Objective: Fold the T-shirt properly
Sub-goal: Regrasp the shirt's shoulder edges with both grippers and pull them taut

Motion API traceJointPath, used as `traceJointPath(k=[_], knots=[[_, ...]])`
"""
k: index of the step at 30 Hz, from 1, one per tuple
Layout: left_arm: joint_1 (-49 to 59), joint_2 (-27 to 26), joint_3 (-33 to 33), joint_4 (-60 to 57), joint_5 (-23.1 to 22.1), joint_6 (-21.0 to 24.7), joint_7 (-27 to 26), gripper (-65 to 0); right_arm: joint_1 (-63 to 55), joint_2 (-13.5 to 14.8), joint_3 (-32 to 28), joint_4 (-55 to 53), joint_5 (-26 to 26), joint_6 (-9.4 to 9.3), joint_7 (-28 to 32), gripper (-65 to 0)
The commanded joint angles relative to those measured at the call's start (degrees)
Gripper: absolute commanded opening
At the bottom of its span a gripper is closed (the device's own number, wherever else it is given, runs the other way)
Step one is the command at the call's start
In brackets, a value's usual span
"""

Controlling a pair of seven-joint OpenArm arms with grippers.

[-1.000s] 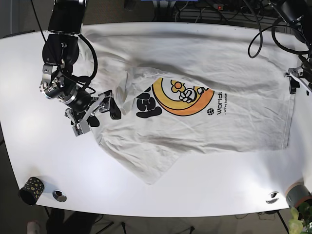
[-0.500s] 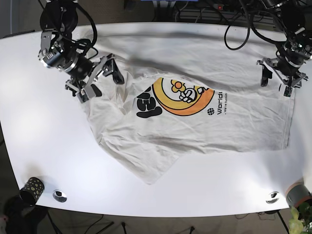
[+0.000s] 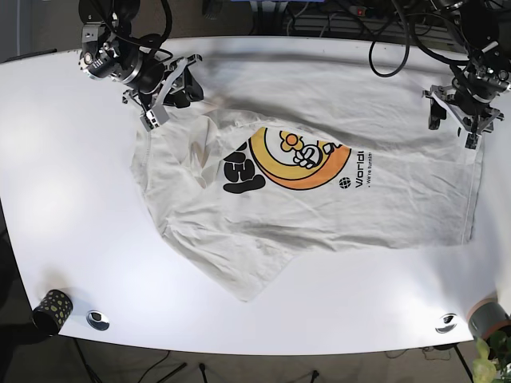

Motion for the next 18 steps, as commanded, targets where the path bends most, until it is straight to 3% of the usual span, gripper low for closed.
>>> traceJointPath(k=[1, 6, 9, 14, 18], knots=[[0.0, -0.9, -0.3, 1.1, -0.5, 0.1, -1.0, -26.0, 2.6, 0.2, -2.4, -0.8, 0.7, 0.01, 1.2, -47.7], [1.0, -0.9, -0.3, 1.1, -0.5, 0.1, -1.1, -26.0, 10.0, -0.2, -9.2, -6.4, 0.7, -0.43, 1.2, -48.0], [1.7, -0.9, -0.3, 1.5, -0.5, 0.1, -1.1, -26.0, 15.3, -2.3, -11.3, -10.4, 0.7, -0.43, 1.2, -48.0], [2.1, -0.9, -0.3, 1.6, -0.5, 0.1, -1.1, -26.0, 23.9, -5.4, -11.1, -17.8, 0.7, -0.43, 1.3, -48.0], [2.1, -0.9, -0.3, 2.8, -0.5, 0.1, -1.1, -26.0, 26.9, -5.2, -11.0, -18.3, 0.7, -0.43, 1.2, -48.2]])
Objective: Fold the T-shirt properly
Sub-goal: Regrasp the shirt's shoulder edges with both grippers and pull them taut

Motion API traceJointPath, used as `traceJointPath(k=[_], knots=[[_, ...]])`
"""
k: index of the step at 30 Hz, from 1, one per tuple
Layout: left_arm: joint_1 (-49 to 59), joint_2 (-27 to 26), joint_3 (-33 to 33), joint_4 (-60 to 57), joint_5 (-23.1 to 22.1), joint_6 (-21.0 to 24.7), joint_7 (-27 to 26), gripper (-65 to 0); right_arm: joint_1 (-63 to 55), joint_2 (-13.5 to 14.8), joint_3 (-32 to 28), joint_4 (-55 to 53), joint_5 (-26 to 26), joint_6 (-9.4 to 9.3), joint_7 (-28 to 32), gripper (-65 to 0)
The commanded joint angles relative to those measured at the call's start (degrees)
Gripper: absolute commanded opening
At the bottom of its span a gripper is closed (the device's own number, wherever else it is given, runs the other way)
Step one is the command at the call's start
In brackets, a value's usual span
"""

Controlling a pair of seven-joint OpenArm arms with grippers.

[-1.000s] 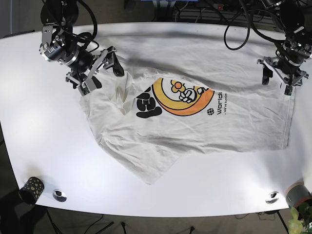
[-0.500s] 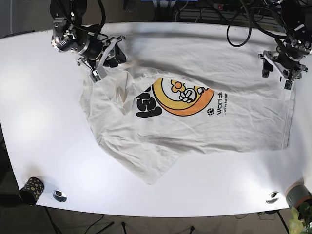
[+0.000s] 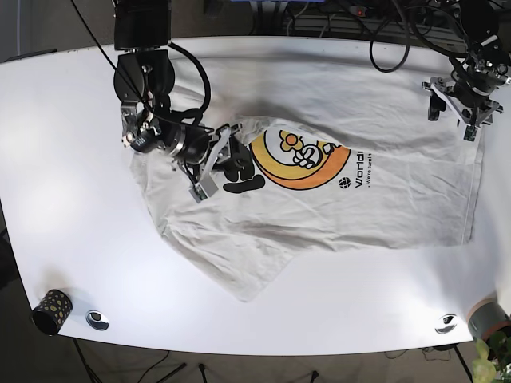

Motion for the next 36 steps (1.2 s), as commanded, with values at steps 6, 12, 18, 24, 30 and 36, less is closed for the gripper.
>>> traceJointPath(k=[6, 12, 18, 24, 30, 36], knots=[[0.0, -0.8, -0.3, 6.4, -0.9, 0.1, -0.9, -26.0, -2.7, 5.3, 4.2, 8.3, 1.5, 0.8, -0.6, -47.7], [0.7, -0.4, -0.3, 9.3, -0.9, 0.1, -0.9, -26.0, -11.4, 8.5, 10.4, 17.9, 1.5, 0.88, -0.8, -47.6], [0.7, 1.2, -1.0, 9.0, -1.0, 0.1, -0.9, -25.4, -20.2, 9.3, 17.7, 23.9, 1.5, 0.53, -0.8, -24.7], [0.8, 1.3, -1.7, 8.9, -0.9, 0.1, -0.8, -25.4, -26.7, 9.0, 24.7, 24.9, 1.5, 0.88, -0.8, -13.6], [1.7, 0.8, -1.6, 8.9, -0.9, 0.1, 2.6, -25.4, -31.8, 9.2, 28.5, 24.7, 1.2, 0.88, -0.3, -20.3], [3.2, -0.8, -1.6, 8.7, -0.8, 0.1, 3.4, -25.4, -33.2, 9.0, 29.5, 22.5, 1.1, 0.62, -0.3, -21.2]])
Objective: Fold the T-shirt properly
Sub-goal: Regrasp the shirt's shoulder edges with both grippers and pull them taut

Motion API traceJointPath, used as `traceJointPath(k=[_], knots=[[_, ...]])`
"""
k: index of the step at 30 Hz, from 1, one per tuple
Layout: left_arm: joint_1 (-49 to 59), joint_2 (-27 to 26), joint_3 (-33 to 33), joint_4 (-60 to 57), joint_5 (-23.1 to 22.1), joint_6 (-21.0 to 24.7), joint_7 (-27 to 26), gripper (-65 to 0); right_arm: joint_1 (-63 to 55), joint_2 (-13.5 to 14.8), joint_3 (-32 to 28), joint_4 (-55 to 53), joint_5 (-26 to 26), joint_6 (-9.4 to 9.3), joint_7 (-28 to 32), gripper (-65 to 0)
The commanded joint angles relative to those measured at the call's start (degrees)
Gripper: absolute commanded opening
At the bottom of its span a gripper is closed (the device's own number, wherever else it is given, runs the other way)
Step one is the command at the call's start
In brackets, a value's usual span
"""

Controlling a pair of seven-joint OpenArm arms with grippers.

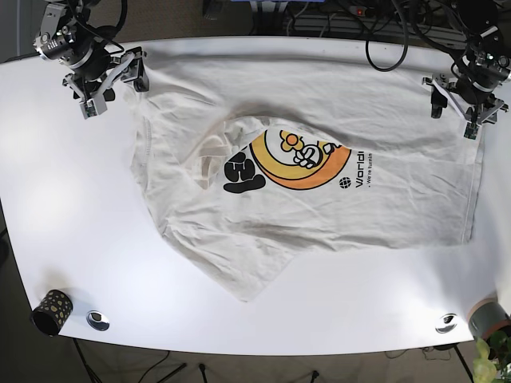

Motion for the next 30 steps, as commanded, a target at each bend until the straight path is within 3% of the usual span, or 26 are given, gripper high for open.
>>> traceJointPath(k=[1, 16, 30], knots=[[0.7, -2.2, -0.3, 0.5, -0.7, 0.1, -0.9, -25.4, 0.1, 0.6, 0.3, -0.9, 0.8, -0.06, 1.2, -21.2], [0.7, -3.1, -9.0, -5.5, -0.5, 0.1, -1.3, -25.4, 1.7, 0.5, -0.2, -9.6, 0.9, 0.38, 1.3, -21.2], [0.4, -4.3, -9.5, -11.4, -0.5, 0.1, -1.3, -25.3, 1.8, -1.1, -0.2, -9.6, 0.9, 0.38, 1.3, -21.2]])
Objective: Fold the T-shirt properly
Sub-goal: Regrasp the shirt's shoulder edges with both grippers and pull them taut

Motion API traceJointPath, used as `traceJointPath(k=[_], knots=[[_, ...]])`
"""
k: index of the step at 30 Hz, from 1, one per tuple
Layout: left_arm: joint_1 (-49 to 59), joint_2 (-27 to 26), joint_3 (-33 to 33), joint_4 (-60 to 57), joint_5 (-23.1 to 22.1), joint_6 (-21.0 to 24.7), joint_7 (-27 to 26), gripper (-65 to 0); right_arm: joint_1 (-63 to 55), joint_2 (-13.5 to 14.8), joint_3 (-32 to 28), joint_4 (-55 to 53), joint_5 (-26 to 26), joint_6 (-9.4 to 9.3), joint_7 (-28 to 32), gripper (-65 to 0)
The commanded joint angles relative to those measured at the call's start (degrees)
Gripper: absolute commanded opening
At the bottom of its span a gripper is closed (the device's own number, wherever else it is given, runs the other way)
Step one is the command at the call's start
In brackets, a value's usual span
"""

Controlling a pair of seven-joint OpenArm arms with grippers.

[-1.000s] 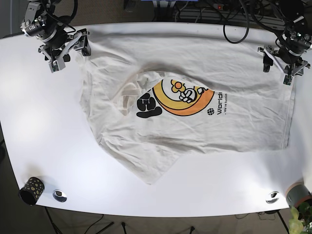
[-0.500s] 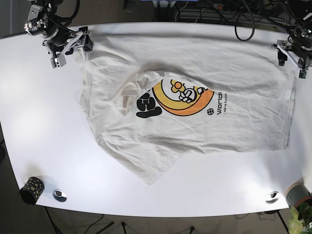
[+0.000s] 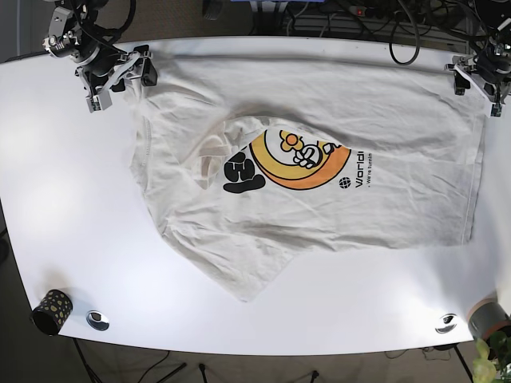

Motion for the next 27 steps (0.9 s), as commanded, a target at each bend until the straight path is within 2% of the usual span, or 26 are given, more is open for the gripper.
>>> traceJointPath(k=[1, 12, 23, 24, 27], knots=[[-0.7, -2.4, -0.7, 0.0, -0.5, 0.0, -0.8, -25.3, -0.2, 0.5, 0.3, 0.5, 0.1, -0.03, -0.2, -21.2], [-1.7, -7.0, -0.3, -5.1, -0.6, 0.0, -0.8, -25.6, -0.2, 0.5, 0.3, 0.5, 0.1, -0.03, -0.2, -21.2], [-2.3, -7.2, 2.9, -9.8, -0.7, 0.0, -0.8, -26.1, -0.2, 0.5, 0.3, 0.5, 0.1, -0.03, -0.2, -21.4], [-2.6, -7.2, 2.9, -10.0, -0.6, 0.0, -0.8, -27.4, -0.2, 0.5, 0.3, 0.5, 0.1, -0.03, -0.2, -21.4], [-3.0, -7.2, 2.9, -10.1, -0.5, 0.0, -0.8, -41.8, -0.2, 0.5, 0.3, 0.5, 0.1, -0.03, -0.2, -25.7]])
